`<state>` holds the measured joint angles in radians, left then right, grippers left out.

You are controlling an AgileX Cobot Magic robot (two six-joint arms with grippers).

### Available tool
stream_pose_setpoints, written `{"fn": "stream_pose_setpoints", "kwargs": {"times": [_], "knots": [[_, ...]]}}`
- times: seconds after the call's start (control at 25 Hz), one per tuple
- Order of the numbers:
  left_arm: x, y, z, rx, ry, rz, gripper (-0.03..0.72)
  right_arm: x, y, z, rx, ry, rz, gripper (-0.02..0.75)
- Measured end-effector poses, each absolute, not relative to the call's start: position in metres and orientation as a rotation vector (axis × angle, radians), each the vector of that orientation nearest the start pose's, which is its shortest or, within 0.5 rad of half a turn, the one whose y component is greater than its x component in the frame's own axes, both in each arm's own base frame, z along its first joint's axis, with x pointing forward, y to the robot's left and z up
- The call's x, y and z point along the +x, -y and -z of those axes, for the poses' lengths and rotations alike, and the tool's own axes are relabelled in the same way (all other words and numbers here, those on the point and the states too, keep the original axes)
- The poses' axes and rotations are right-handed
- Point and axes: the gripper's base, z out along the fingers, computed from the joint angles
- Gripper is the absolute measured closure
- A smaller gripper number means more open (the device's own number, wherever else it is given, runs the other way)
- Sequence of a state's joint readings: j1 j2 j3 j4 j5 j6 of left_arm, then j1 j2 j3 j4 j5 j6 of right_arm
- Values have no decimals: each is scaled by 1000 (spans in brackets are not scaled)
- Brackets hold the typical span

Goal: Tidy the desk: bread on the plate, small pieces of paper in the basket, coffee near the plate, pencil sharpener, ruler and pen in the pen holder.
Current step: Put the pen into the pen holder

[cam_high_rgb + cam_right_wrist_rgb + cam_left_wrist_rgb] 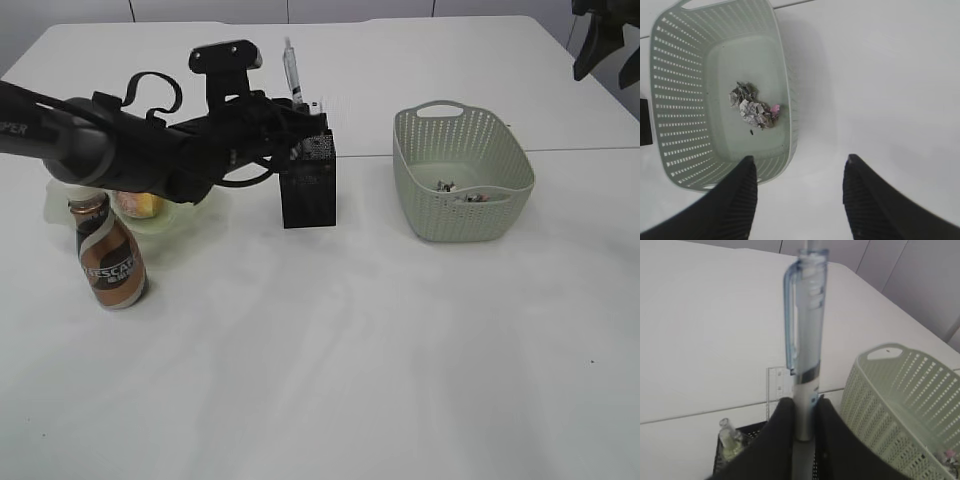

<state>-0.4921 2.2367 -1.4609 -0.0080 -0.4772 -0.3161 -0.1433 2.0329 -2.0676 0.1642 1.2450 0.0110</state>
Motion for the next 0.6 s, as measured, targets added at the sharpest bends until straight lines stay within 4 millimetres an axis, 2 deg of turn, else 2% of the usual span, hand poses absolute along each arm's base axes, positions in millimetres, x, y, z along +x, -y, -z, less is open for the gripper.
{"fn": "stream_pose_setpoints", "kwargs": {"times": [0.24,0.36,0.6], "knots": [[442,237,-153,162,-1841,571,615,443,50,-330,229,-2669,-184,332],[441,237,-152,190,-1856,560,573,443,50,-330,229,-2669,-184,332],[439,237,-145,208,-1928,535,336,443,50,-330,229,-2669,-184,332]]}}
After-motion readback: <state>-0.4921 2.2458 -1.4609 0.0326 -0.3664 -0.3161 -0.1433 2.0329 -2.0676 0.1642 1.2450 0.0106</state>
